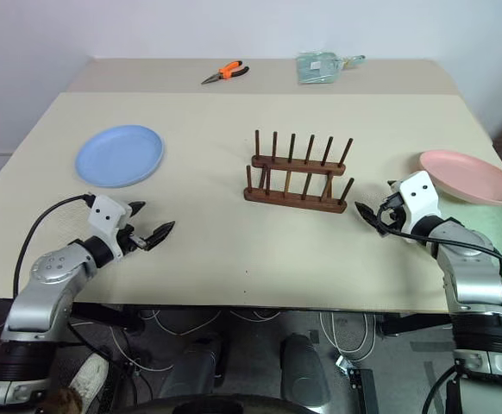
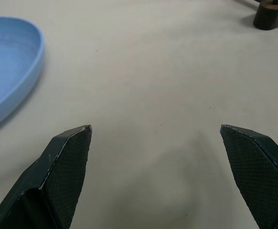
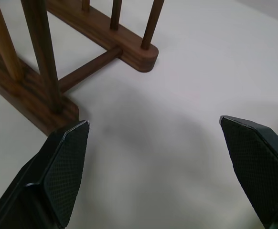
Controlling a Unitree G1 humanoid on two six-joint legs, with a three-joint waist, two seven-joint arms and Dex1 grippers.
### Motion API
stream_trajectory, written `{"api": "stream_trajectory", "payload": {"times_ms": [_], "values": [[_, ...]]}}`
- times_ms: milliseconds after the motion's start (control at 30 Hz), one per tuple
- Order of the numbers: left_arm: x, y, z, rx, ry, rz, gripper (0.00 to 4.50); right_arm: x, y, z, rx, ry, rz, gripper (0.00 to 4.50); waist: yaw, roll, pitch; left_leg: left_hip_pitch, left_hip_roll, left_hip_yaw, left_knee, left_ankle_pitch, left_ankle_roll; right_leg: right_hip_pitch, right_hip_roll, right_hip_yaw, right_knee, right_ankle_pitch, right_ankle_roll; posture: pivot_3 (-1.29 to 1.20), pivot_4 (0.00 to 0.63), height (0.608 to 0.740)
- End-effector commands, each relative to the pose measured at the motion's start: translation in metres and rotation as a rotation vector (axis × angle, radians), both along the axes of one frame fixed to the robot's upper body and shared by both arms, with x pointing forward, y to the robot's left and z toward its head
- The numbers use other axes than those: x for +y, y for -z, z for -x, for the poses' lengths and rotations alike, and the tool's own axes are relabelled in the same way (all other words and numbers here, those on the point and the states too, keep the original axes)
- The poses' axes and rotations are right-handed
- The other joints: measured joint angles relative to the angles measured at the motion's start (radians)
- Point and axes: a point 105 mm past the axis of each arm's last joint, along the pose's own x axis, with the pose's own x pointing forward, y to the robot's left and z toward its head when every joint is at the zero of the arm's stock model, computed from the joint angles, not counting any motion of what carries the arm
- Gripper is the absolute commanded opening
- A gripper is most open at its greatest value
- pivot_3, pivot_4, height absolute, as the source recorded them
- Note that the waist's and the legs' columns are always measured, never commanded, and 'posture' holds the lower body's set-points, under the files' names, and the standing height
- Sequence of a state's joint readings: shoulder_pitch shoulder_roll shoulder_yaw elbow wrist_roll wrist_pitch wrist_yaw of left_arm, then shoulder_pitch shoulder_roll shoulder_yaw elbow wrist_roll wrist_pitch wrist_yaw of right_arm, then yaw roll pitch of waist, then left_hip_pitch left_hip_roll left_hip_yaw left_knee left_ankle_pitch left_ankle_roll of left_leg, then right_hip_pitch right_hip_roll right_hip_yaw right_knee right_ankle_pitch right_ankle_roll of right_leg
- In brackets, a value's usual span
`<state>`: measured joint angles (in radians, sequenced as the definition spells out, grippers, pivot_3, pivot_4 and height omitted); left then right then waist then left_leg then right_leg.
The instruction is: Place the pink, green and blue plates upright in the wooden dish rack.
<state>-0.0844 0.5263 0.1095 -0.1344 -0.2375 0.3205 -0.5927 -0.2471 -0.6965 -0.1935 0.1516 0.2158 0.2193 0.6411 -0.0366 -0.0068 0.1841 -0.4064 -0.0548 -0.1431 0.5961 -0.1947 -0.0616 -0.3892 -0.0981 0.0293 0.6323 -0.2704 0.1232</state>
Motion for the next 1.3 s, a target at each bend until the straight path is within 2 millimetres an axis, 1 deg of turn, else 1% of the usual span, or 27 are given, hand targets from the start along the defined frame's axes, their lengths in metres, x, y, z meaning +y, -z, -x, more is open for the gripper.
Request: {"api": "stream_trajectory", "payload": {"times_ms": [33,100,200,333,433,533,633,733,767,800,833,900,933,967,1000,1100,1133,1300], "values": [[-0.006,-0.012,0.000,-0.047,0.025,-0.004,4.41,0.006,-0.012,-0.005,-0.055,-0.011,0.006,4.50,0.000,0.000,0.000,0.000,0.000,0.000,0.000,0.000,0.000,0.000,0.000,0.000,0.000,0.000,0.000,0.00,0.150,0.740],[-0.009,-0.013,0.000,-0.048,0.038,-0.007,4.41,0.007,-0.013,-0.006,-0.054,-0.009,-0.004,4.50,0.002,0.000,0.000,0.000,0.000,0.000,0.000,0.000,0.000,0.000,0.000,0.000,0.000,0.000,0.000,0.00,0.150,0.740],[-0.015,-0.016,-0.002,-0.035,0.067,0.036,4.41,0.005,-0.011,-0.007,-0.044,0.017,-0.013,4.50,0.004,0.000,0.000,0.000,0.000,0.000,0.000,0.000,0.000,0.000,0.000,0.000,0.000,0.000,0.000,0.00,0.150,0.740],[-0.053,-0.022,-0.024,-0.025,0.234,0.036,4.41,0.008,-0.012,-0.008,-0.088,0.040,0.018,4.50,0.026,0.000,0.000,0.000,0.000,0.000,0.001,0.000,0.000,0.000,0.000,0.000,0.000,0.000,0.000,0.00,0.150,0.740],[-0.076,-0.018,-0.040,0.018,0.323,0.047,4.41,0.007,-0.011,-0.006,-0.111,0.067,0.022,4.50,0.025,0.000,0.000,-0.001,-0.001,0.001,0.001,0.000,0.000,0.001,0.000,0.000,-0.001,0.001,0.002,0.00,0.150,0.740],[-0.106,-0.007,-0.055,0.068,0.447,0.015,4.41,0.003,-0.011,0.002,-0.129,0.101,0.010,4.50,0.024,0.000,0.000,-0.001,-0.001,0.001,0.001,0.000,0.000,0.000,0.000,0.000,-0.001,0.002,0.003,0.00,0.150,0.740],[-0.122,0.002,-0.069,0.098,0.507,-0.026,4.41,-0.001,-0.012,0.011,-0.145,0.137,0.011,4.50,0.022,-0.001,0.000,-0.001,-0.001,0.001,0.001,0.000,0.000,0.000,0.000,0.000,0.000,0.002,0.003,0.00,0.150,0.740],[-0.136,0.004,-0.079,0.096,0.557,-0.070,4.41,-0.005,-0.016,0.019,-0.164,0.169,0.004,4.50,0.022,-0.001,0.000,-0.001,-0.001,0.001,0.001,0.000,0.000,0.000,0.000,0.000,0.000,0.002,0.003,0.00,0.150,0.740],[-0.140,0.005,-0.082,0.109,0.567,-0.070,4.41,-0.005,-0.014,0.026,-0.163,0.183,0.003,4.50,0.012,-0.001,0.000,-0.001,-0.001,0.001,0.001,0.000,0.000,0.000,0.000,0.000,0.000,0.002,0.003,0.00,0.150,0.740],[-0.149,0.007,-0.083,0.114,0.587,-0.084,4.41,-0.008,-0.012,0.032,-0.158,0.194,0.009,4.50,0.015,-0.001,0.000,-0.001,-0.001,0.002,0.001,0.000,0.000,0.000,0.000,0.000,0.000,0.002,0.004,0.00,0.150,0.740],[-0.153,0.009,-0.084,0.117,0.601,-0.095,4.41,-0.008,-0.011,0.037,-0.155,0.199,0.014,4.50,0.027,-0.001,0.000,-0.001,-0.001,0.001,0.001,0.000,0.000,0.000,0.000,0.000,0.001,0.002,0.004,0.00,0.150,0.740],[-0.162,0.006,-0.085,0.118,0.629,-0.057,3.90,-0.008,-0.011,0.044,-0.155,0.207,0.018,4.50,0.026,-0.002,-0.001,-0.001,-0.001,0.001,0.002,0.000,0.000,0.001,0.000,-0.001,0.000,0.001,0.005,0.00,0.150,0.740],[-0.165,0.006,-0.084,0.119,0.641,-0.039,3.54,-0.008,-0.012,0.045,-0.155,0.209,0.019,4.50,0.025,-0.002,-0.001,-0.002,-0.001,0.001,0.002,0.000,0.000,0.002,0.000,-0.001,-0.001,0.001,0.006,0.00,0.150,0.740],[-0.167,0.006,-0.083,0.119,0.651,-0.029,3.11,-0.007,-0.012,0.046,-0.155,0.210,0.020,4.50,0.023,-0.002,-0.001,-0.002,-0.001,0.001,0.002,0.000,0.000,0.002,0.000,-0.001,-0.002,0.001,0.006,0.00,0.150,0.740],[-0.167,0.007,-0.082,0.118,0.656,-0.027,2.53,-0.006,-0.012,0.047,-0.155,0.209,0.020,4.50,0.020,-0.002,-0.001,-0.002,-0.001,0.002,0.002,0.000,0.000,0.002,-0.001,-0.001,-0.002,0.002,0.006,0.00,0.150,0.740],[-0.170,0.007,-0.078,0.118,0.680,0.013,1.10,0.000,-0.010,0.045,-0.141,0.182,0.021,4.50,0.017,-0.002,-0.001,-0.001,-0.001,0.002,0.002,0.000,0.000,0.001,-0.001,-0.001,0.000,0.002,0.006,0.00,0.150,0.740],[-0.171,0.008,-0.076,0.118,0.690,0.019,0.76,0.002,-0.008,0.044,-0.137,0.174,0.021,4.50,0.017,-0.001,-0.001,-0.001,-0.001,0.002,0.002,0.000,0.000,0.001,-0.001,-0.001,0.000,0.002,0.006,0.00,0.150,0.740],[-0.166,0.015,-0.065,0.101,0.721,0.008,0.71,0.007,-0.005,0.041,-0.111,0.140,0.025,4.50,0.017,-0.001,-0.001,-0.001,-0.001,0.002,0.002,0.000,0.000,0.001,0.000,-0.001,0.000,0.002,0.006,0.00,0.150,0.740]]}}
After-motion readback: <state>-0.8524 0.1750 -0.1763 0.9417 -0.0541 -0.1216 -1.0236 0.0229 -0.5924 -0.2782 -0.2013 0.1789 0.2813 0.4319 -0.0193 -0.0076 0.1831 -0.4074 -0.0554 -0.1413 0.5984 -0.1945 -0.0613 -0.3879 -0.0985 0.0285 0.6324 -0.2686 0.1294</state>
